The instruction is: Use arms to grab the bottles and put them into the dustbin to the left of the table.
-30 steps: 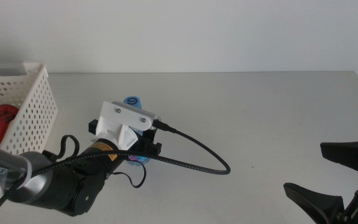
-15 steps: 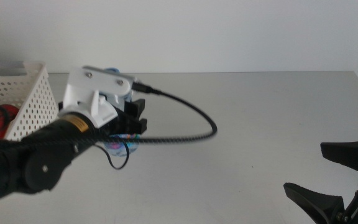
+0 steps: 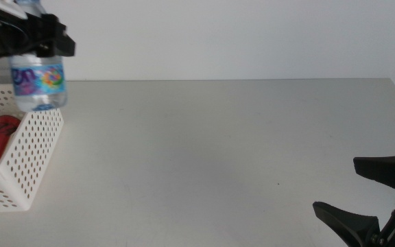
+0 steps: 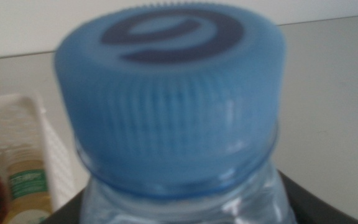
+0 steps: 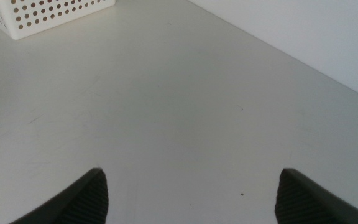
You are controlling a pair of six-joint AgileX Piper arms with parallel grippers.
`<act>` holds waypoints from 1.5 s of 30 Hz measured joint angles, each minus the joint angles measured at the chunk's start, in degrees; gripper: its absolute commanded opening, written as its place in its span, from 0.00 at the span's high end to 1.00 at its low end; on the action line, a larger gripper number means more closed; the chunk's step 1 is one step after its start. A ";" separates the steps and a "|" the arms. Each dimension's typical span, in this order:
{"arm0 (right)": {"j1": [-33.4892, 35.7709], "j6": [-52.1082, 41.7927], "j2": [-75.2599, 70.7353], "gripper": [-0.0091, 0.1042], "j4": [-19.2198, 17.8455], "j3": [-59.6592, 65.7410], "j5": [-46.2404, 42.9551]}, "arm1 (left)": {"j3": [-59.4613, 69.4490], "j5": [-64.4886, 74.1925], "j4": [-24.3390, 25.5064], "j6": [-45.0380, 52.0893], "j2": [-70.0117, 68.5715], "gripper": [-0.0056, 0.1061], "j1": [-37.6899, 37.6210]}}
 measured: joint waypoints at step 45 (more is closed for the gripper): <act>0.00 0.00 0.00 0.23 0.00 0.00 0.04 | -25.05 26.67 16.04 -3.30 30.12 0.11 16.55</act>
